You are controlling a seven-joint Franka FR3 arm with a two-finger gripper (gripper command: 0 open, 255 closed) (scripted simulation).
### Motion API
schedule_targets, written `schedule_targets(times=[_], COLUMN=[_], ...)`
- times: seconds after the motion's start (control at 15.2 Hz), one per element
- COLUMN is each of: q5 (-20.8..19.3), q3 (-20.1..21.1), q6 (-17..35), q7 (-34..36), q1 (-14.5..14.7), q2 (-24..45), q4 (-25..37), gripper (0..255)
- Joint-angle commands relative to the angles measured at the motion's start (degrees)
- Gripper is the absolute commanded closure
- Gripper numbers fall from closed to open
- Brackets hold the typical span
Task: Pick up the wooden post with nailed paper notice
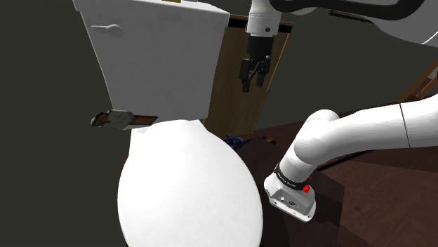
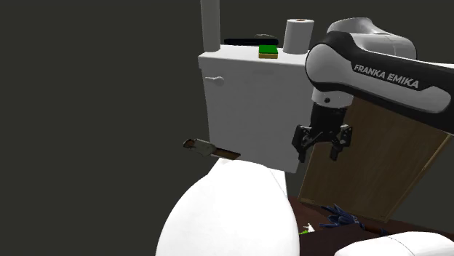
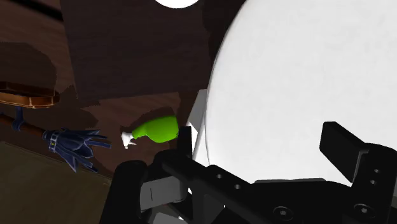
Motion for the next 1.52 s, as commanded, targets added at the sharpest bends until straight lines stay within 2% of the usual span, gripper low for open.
schedule_targets(times=[0.0,0.4,0.79,1.12,1.45], q5=[0.0,10.69,20.22,26.75,31.41], q3=[0.0,5.75,11.64,16.37,20.51], q6=[0.0,9.94,22.18,33.42,45.0], q7=[0.0,14.23,26.74,35.95,44.53], q1=[0.0,-1.47,-2.61,-3.8,-5.2], q2=[0.0,3.75,10.63,18.53,27.93], q4=[0.0,-3.75,-4.9,-3.69,-0.65], gripper=[0,0,0,0,0])
